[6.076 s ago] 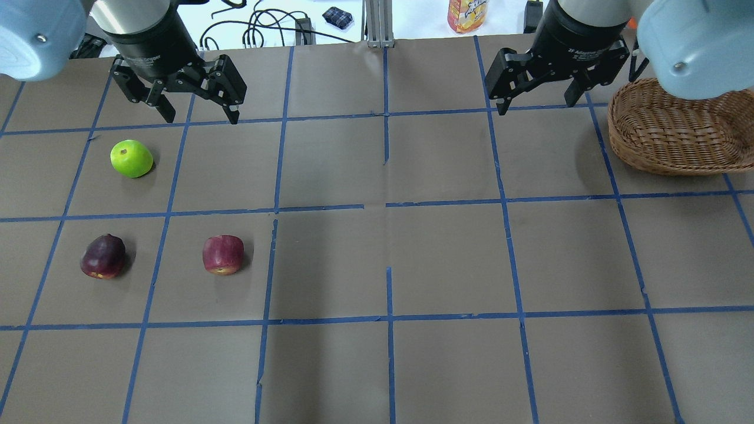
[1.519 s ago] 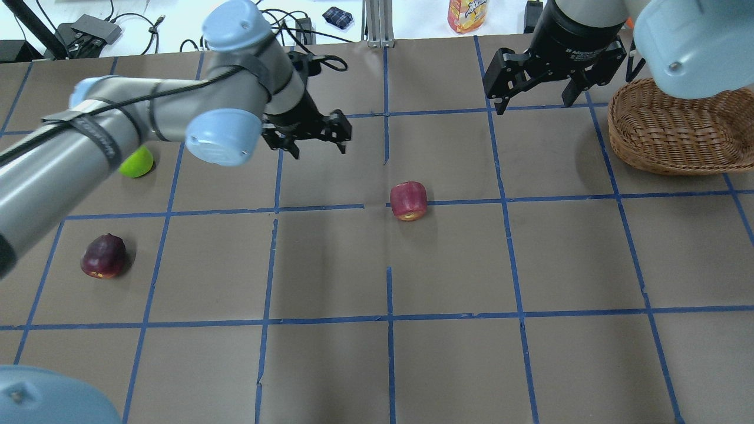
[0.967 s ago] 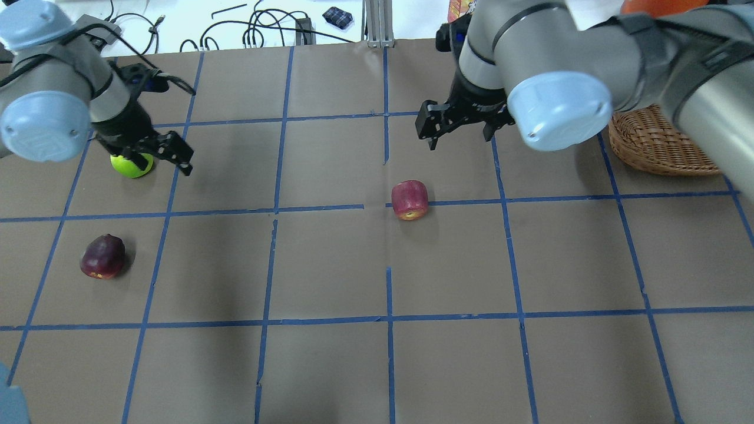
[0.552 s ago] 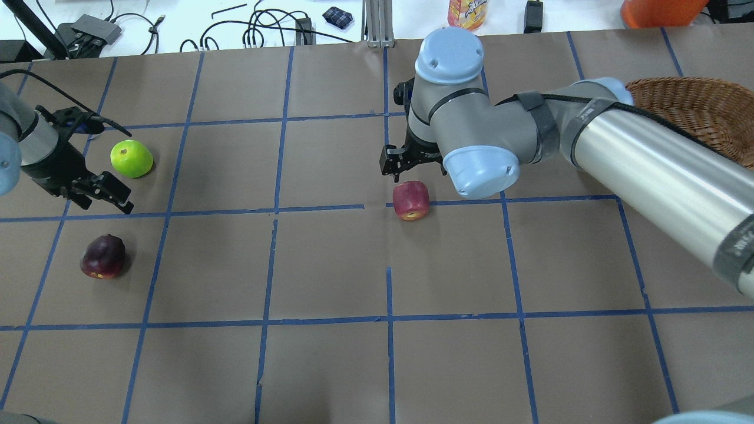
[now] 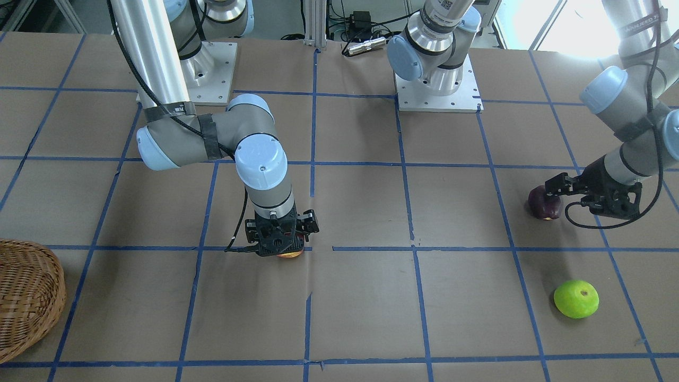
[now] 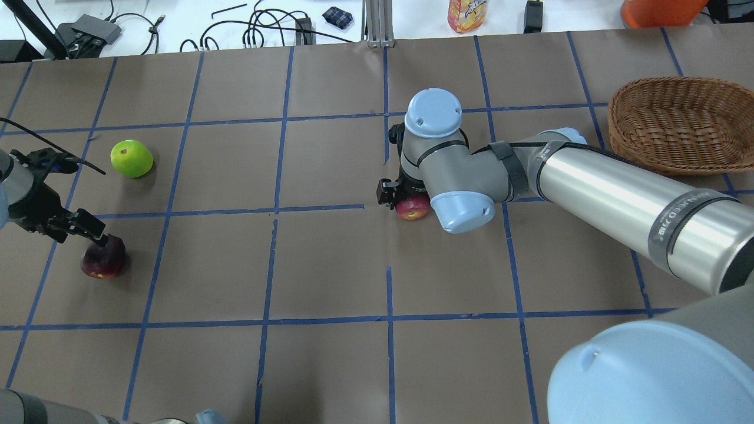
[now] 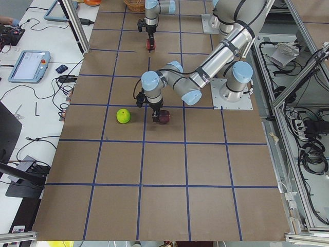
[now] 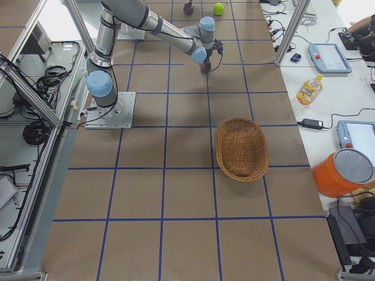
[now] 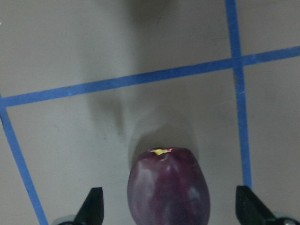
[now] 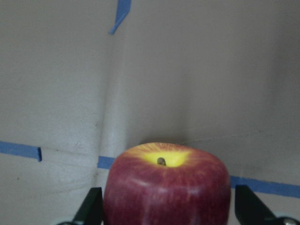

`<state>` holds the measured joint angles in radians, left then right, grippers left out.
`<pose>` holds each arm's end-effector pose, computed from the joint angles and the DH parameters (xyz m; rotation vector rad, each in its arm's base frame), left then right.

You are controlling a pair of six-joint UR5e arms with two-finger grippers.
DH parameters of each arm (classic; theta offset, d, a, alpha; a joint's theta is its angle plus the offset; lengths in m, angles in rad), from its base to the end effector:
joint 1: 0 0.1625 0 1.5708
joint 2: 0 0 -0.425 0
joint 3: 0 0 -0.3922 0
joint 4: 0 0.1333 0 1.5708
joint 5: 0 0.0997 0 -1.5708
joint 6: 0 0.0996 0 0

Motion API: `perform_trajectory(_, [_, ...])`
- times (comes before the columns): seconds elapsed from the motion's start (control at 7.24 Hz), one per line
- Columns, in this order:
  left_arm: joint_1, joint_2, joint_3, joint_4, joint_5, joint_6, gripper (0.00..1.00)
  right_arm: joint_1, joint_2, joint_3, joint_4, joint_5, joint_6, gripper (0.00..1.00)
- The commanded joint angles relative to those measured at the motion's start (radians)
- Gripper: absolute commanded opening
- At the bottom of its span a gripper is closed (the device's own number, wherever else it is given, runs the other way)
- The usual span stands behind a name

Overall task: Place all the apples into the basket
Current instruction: 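Grasp the red apple at center with right gripper while left gripper reaches dark apple, then carry red apple into the basket with right gripper while left grasps dark apple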

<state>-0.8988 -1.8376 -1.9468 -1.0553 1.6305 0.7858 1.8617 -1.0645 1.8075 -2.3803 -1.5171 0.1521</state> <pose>0.2192 -0.4802 0.2261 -0.1818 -3.0890 -0.2087 0.3052 -0.5360 0.1762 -0.2159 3.0660 -0.0816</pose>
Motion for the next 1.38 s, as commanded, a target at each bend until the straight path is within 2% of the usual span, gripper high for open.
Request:
perform_trajectory(0.0, [0.006, -0.009, -0.056, 0.089, -0.011, -0.118, 1.00, 0.001, 0.008, 0.001, -0.020, -0.003, -0.003, 0.93])
perform_trajectory(0.14, [0.006, -0.011, -0.058, 0.086, -0.011, -0.120, 1.00, -0.001, 0.005, -0.002, -0.016, -0.003, -0.005, 0.63])
perform_trajectory(0.28, [0.011, -0.011, -0.060, 0.081, -0.011, -0.118, 1.00, -0.007, 0.001, -0.008, -0.013, 0.000, -0.005, 0.45])
perform_trajectory(0.41, [0.011, -0.023, -0.058, 0.083, -0.012, -0.122, 1.00, -0.024, -0.020, -0.014, -0.004, 0.003, -0.005, 0.34])
perform_trajectory(0.55, [0.011, -0.028, -0.034, 0.090, -0.012, -0.115, 1.00, -0.074, -0.055, -0.042, 0.041, 0.003, -0.005, 0.33])
perform_trajectory(0.83, [0.012, -0.029, -0.011, 0.077, -0.008, -0.114, 1.00, -0.285, -0.126, -0.175, 0.293, -0.002, -0.079, 0.33])
perform_trajectory(0.97, [0.014, -0.029, 0.008, 0.039, -0.008, -0.114, 1.00, -0.411, -0.141, -0.216, 0.382, 0.000, -0.112, 0.33])
perform_trajectory(1.1, [0.014, -0.029, 0.002, 0.034, -0.011, -0.115, 1.00, -0.546, -0.132, -0.264, 0.465, 0.014, -0.200, 0.30])
perform_trajectory(1.24, [0.011, -0.029, 0.000, 0.034, -0.011, -0.117, 1.00, -0.609, -0.126, -0.314, 0.489, 0.015, -0.312, 0.29])
